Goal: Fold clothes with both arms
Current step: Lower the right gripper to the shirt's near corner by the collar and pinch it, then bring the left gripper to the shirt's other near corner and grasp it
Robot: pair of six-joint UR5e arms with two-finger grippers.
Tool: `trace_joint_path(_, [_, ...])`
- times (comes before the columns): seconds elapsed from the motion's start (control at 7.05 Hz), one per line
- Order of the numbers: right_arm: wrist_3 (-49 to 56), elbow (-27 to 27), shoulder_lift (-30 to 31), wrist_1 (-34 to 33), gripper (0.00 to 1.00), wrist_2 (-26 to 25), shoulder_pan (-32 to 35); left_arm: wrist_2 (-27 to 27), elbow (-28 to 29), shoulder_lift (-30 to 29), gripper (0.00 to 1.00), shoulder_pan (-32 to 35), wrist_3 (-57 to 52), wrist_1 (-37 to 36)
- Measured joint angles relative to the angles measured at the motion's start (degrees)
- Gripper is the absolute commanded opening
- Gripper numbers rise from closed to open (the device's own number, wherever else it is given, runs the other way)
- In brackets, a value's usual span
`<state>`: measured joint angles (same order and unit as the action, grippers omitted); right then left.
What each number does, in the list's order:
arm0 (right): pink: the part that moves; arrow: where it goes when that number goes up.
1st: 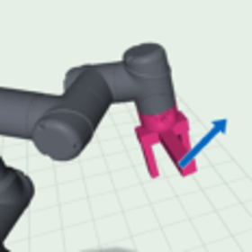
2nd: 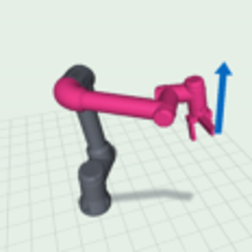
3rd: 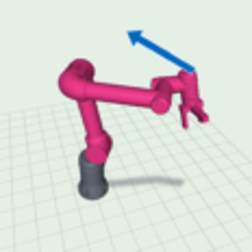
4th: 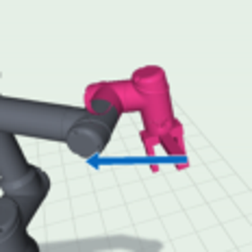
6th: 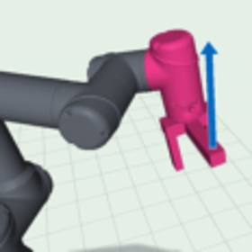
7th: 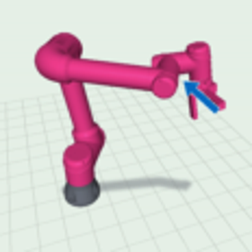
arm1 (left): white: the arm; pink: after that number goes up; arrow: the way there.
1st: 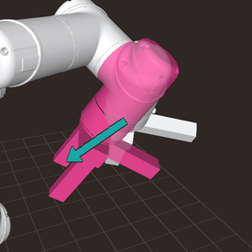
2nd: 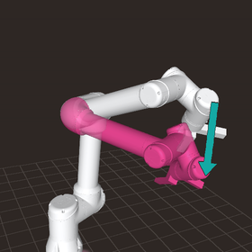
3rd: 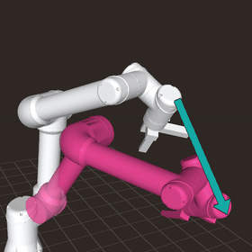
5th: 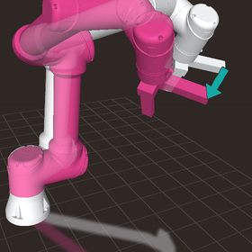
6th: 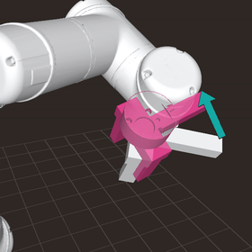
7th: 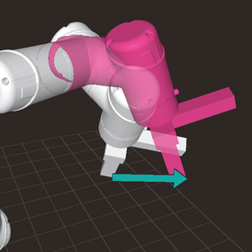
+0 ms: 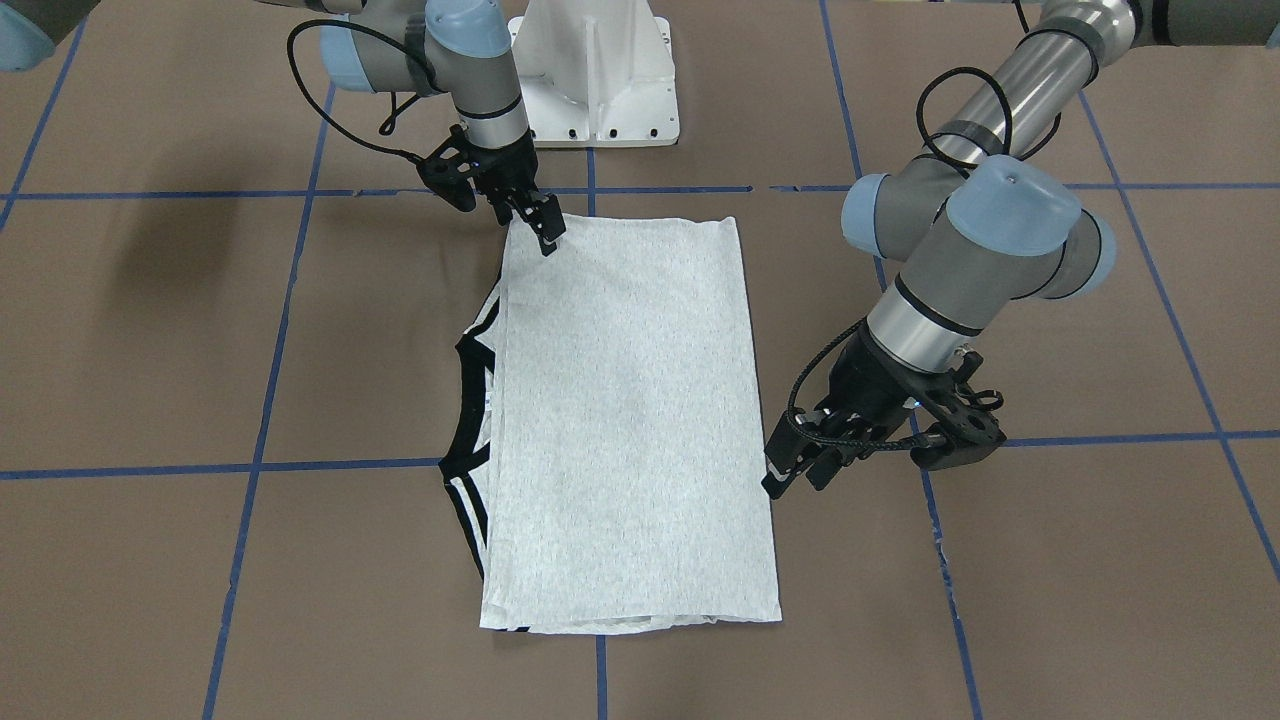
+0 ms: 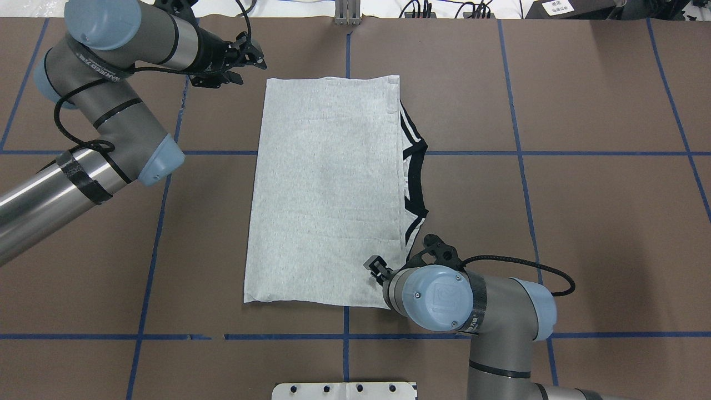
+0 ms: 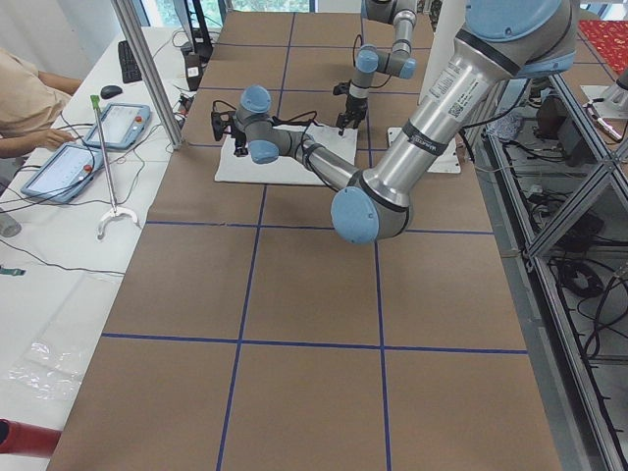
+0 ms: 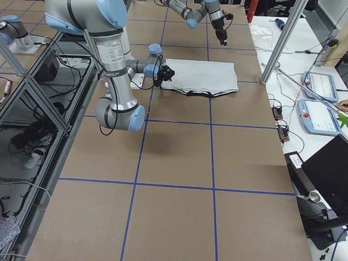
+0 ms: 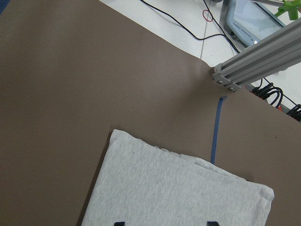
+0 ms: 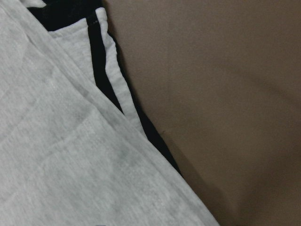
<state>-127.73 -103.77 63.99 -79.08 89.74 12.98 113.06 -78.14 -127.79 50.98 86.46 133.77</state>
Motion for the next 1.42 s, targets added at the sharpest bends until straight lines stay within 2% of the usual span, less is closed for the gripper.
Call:
trace_joint_path(0.28, [-0.05, 0.05, -0.15, 0.0, 0.37, -0.02, 0.01, -0.03, 0.0, 0.03, 0.66, 0.0, 0.02, -0.02])
trace_joint_path(0.43, [-0.09, 0.08, -0.17, -0.01, 0.22, -0.06, 0.03, -0.03, 0.0, 0.04, 0.66, 0.0, 0.02, -0.04])
trace_joint_path(0.57, [-0.76, 0.11, -0.13, 0.0, 0.01, -0.08, 0.03, -0.03, 0.0, 0.05, 0.66, 0.0, 0.02, -0.04])
trace_joint_path(0.99, [-6.05, 0.15, -0.28, 0.26, 0.0, -0.09, 0.56, -0.03, -0.29, 0.1, 0.66, 0.06, 0.1, -0.09])
trace_joint_path(1.42, [-6.84, -0.88, -1.45, 0.22, 0.0, 0.41, 3.23, -0.03, -0.98, 0.48, 0.66, 0.08, 0.11, -0.09])
